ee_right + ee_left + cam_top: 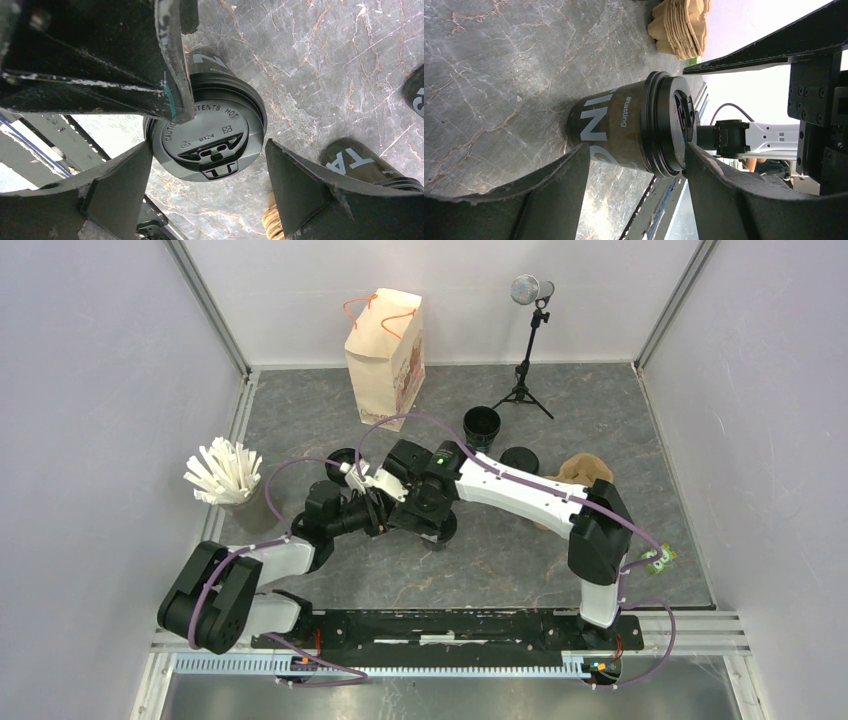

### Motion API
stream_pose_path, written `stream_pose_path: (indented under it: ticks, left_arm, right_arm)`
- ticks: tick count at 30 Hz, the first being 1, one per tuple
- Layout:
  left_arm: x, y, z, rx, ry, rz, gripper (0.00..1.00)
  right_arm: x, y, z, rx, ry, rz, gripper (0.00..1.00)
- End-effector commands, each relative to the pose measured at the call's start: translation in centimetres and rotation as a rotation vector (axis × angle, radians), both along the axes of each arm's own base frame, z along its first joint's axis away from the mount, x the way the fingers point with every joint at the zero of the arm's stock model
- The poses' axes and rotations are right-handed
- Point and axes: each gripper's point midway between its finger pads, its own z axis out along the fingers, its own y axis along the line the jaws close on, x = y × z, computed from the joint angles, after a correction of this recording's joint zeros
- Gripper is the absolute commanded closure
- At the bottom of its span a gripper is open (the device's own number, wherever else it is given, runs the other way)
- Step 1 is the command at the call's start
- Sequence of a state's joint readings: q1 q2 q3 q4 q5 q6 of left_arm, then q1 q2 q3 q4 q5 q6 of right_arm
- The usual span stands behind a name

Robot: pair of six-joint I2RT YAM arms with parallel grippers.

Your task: Pack the takeout coffee

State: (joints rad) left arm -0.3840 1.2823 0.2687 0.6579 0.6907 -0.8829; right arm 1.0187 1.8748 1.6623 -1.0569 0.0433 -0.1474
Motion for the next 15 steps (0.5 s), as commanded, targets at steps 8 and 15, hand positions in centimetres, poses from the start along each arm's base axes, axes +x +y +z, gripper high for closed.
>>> stream_pose_path:
  ticks: [8,15]
  left_arm:
    - [0.7,-0.8,1.9,-0.019,-0.073,-0.023,0.24]
    - [0.6,-0.5,2.5,0.013,-0.108,-0.027,0.18]
  right_arm:
    - [0.8,1.0,1.2,0.050,-0.025,0.010,0.11]
    - [0.2,0.6,3.5,0.118,-0.048,-0.001,0.11]
